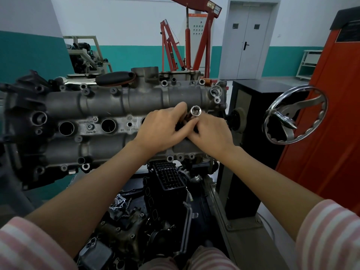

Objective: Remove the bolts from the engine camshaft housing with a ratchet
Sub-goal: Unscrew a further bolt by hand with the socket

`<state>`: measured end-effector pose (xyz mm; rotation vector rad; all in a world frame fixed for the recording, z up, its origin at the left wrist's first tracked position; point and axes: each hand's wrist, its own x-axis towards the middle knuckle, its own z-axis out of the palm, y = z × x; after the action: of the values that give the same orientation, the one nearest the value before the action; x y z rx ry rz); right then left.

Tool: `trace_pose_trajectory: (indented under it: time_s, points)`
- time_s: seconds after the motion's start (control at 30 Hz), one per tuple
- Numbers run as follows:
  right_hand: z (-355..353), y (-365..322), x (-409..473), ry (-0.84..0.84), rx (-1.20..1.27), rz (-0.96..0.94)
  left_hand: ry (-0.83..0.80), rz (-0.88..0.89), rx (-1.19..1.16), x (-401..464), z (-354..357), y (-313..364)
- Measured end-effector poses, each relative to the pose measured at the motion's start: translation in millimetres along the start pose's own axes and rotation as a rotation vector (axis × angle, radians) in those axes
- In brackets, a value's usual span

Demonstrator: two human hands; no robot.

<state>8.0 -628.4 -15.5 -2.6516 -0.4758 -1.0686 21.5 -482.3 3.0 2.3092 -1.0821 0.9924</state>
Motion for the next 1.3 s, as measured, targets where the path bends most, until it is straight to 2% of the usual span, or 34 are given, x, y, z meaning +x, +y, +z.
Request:
trace_pose_trajectory:
  time_s: [0.4,0.6,0.73,0.9,1.13,1.3]
  points:
    - [1.6,1.9,1.8,-0.002,-0.03,0.008,0.051,0.0,0.021,-0.4,2.3,-1.1]
    - [1.4,1.6,0.7,0.003,-0.03,0.006,-0.038,-0.027,0.056,0.8,1.8,-2.2]
    - [-1.2,-0.6,-1.4,0.028,0.028,0.004,-0.027,0.003,0.065,0.3,0.2,0.3]
    - [0.3,0.0,0.8,-0.026,-0.012,0.025,-0.016,0.006,0.038,0.2,-0.4,2.7]
    - [0.6,1.6,1.6,0.005,-0.026,0.008,0.012,-0.004,0.04,0.1,0.5,1.2]
    - [-2.0,-0.9,-0.6,0.067,0.125,-0.009,0.008,-0.024,0.05,0.2,0.8,-0.8]
